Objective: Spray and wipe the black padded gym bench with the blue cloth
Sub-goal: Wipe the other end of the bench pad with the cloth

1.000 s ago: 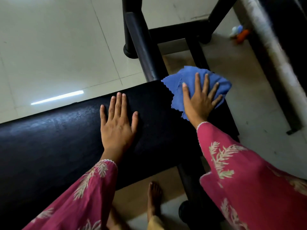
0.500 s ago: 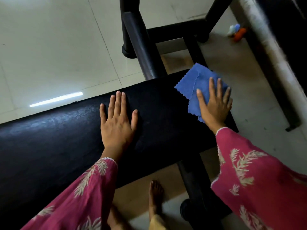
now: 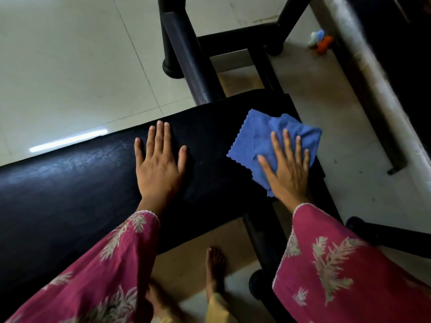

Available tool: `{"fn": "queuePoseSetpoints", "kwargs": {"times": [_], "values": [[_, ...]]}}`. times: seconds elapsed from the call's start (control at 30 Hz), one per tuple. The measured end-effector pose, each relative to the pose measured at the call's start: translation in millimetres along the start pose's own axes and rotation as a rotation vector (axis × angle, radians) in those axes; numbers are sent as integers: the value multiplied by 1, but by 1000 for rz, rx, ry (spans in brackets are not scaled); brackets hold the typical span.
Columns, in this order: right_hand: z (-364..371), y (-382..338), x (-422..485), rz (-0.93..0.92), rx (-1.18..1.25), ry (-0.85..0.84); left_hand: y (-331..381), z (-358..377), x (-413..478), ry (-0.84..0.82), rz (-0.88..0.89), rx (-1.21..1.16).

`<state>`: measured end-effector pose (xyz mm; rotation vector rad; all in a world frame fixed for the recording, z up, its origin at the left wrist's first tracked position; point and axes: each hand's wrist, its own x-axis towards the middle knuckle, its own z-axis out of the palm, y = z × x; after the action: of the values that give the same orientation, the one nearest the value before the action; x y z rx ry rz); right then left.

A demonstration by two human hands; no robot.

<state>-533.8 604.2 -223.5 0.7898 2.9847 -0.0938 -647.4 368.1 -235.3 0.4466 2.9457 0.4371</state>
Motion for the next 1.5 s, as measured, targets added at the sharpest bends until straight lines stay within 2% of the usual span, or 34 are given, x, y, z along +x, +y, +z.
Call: {"fn": "queuePoseSetpoints", "kwargs": {"times": [0.07, 0.1, 0.13, 0.2, 0.27, 0.3, 0.33, 0.43, 0.47, 0.6, 0.63, 0.77, 0.8, 0.9, 0.93, 0.97, 1.07, 1.1, 1.2, 1.3, 1.33, 1.43, 1.5], "values": [[2, -16, -3, 186, 65, 54, 0, 0, 0, -1, -1, 0], [4, -29, -12, 210, 64, 75, 0, 1, 1, -1, -2, -1], [6, -42, -23, 171, 43, 71, 0, 1, 1, -2, -4, -2], [11, -48, -46, -40, -28, 31, 0, 0, 0, -7, -9, -2], [7, -31, -45, -273, -69, -23, -1, 0, 0, -10, -4, 2], [5, -21, -35, -320, -69, -31, -1, 0, 0, -10, -3, 6], [3, -17, -24, -286, -53, -16, -1, 0, 0, -7, -1, 10], [5, -42, -18, 12, -4, 43, 0, 1, 0, -8, -1, 15], [6, -57, -26, 34, -7, 43, -1, 1, 0, -8, -4, 15], [7, -57, -35, -270, -57, 1, -2, 0, 0, -6, -5, 3], [6, -49, -22, -264, -42, 15, -2, 0, 0, -5, -1, 1], [11, -72, -9, 71, 6, 104, -2, 1, 0, -14, -2, -3], [13, -83, -17, 51, -1, 98, -2, 1, 0, -15, -3, -5], [12, -81, -32, -232, -51, 39, -3, 0, 2, -24, 0, -18], [10, -74, -25, -273, -58, 30, -5, -2, 3, -32, 11, -25], [9, -70, -15, -249, -53, 43, -7, -3, 3, -43, 31, -31], [13, -83, -3, -12, -20, 98, -22, -9, 1, -70, 123, -36], [15, -91, -8, 4, -29, 97, -28, -12, -1, -77, 145, -55], [17, -98, -24, -102, 27, 92, -42, -26, -14, -113, 146, -180], [7, -97, -34, -167, 147, 105, -49, -52, -43, -144, 32, -327], [-5, -102, -38, -138, 229, 48, -51, -65, -55, -152, -31, -377], [-53, -126, -57, 102, 588, -320, -67, -114, -89, -166, -240, -516], [-83, -147, -65, 245, 853, -465, -82, -148, -109, -148, -373, -581]]}}
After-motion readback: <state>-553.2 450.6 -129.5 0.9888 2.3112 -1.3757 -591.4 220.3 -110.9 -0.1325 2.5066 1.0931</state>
